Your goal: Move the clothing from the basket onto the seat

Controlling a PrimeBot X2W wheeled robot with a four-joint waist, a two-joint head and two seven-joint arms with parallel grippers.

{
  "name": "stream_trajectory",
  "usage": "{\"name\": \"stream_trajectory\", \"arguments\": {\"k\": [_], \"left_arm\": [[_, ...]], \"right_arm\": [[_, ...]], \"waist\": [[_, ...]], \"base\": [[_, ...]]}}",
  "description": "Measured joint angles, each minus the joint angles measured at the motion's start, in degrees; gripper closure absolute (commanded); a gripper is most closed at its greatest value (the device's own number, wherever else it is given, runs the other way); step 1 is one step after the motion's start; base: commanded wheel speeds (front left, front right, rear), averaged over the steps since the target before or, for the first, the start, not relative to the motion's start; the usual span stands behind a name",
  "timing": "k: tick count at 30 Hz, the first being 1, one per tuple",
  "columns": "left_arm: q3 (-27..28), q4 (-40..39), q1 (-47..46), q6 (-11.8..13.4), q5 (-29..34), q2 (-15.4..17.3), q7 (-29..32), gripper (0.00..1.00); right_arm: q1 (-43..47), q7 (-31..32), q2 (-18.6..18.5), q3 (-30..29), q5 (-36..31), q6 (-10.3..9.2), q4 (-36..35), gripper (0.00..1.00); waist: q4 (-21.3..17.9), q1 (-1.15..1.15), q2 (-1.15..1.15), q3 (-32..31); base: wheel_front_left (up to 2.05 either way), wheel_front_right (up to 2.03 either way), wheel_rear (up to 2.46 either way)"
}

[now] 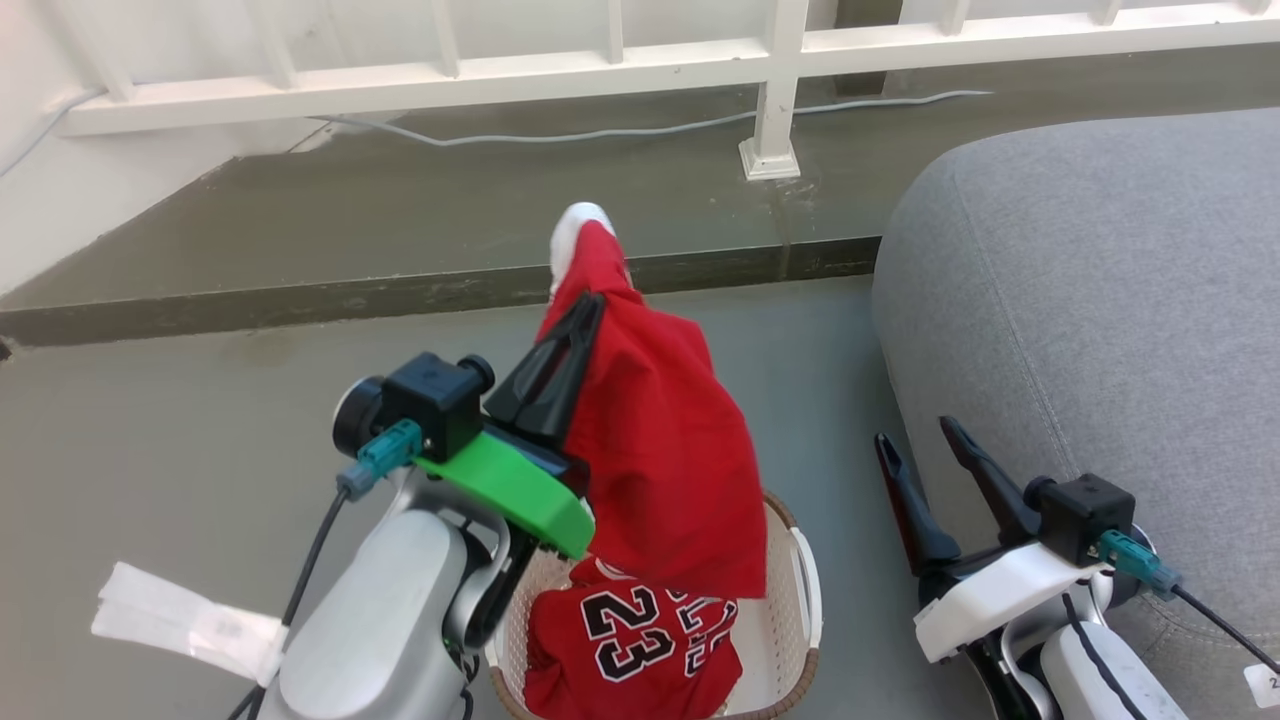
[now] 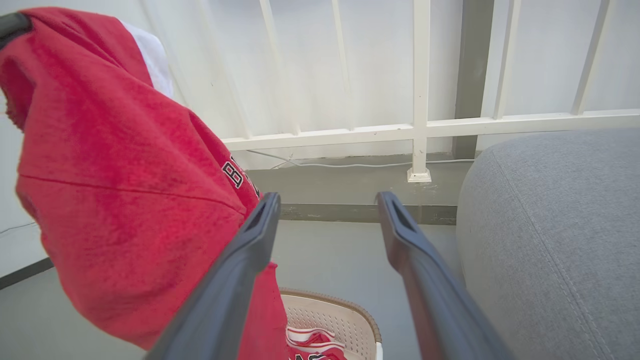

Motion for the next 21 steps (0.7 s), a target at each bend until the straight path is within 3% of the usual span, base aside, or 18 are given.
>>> {"name": "stream_trajectory", "arguments": {"k": [21], "left_arm": [[-0.64, -10.7, 6.84, 1.3, -0.54, 3.44, 5.26, 1.0]], "right_arm": [[1.38, 0.51, 0.58, 1.76, 0.93, 0.0, -2.55, 0.0]], "waist": [[-1.07, 0.0, 0.0, -1.35]], "base": [[0.0, 0.0, 0.0]]}}
